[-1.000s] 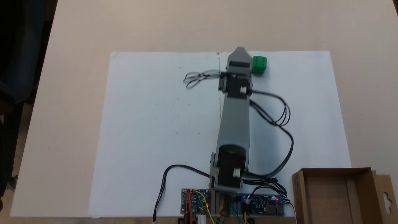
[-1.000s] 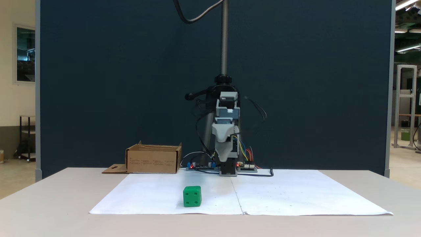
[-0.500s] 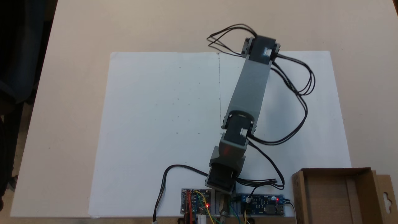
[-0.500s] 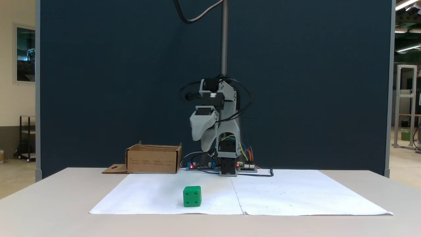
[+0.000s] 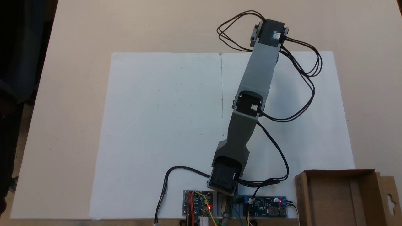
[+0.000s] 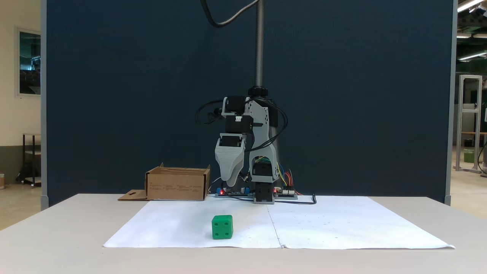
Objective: Grasp a green dice and put it in the bin.
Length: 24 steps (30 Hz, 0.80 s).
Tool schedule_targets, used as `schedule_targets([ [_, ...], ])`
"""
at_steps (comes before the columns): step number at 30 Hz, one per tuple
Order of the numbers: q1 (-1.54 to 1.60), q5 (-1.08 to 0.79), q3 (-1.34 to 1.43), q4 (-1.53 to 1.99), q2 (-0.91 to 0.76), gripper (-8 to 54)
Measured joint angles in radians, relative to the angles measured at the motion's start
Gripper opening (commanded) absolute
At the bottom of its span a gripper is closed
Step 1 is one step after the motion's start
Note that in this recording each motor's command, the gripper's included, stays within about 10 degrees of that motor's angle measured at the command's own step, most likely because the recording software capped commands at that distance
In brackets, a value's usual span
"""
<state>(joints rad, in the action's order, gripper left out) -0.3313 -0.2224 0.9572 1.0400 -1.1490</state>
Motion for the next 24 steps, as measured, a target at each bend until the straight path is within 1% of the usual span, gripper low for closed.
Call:
schedule_targets([
  [7, -0.011, -0.101, -0.067, 0.0, 0.095, 43.0],
  [11, -0.014, -0.11, -0.144, 0.0, 0.129, 43.0],
  [24, -0.017, -0.11, -0.146, 0.0, 0.209, 42.9],
])
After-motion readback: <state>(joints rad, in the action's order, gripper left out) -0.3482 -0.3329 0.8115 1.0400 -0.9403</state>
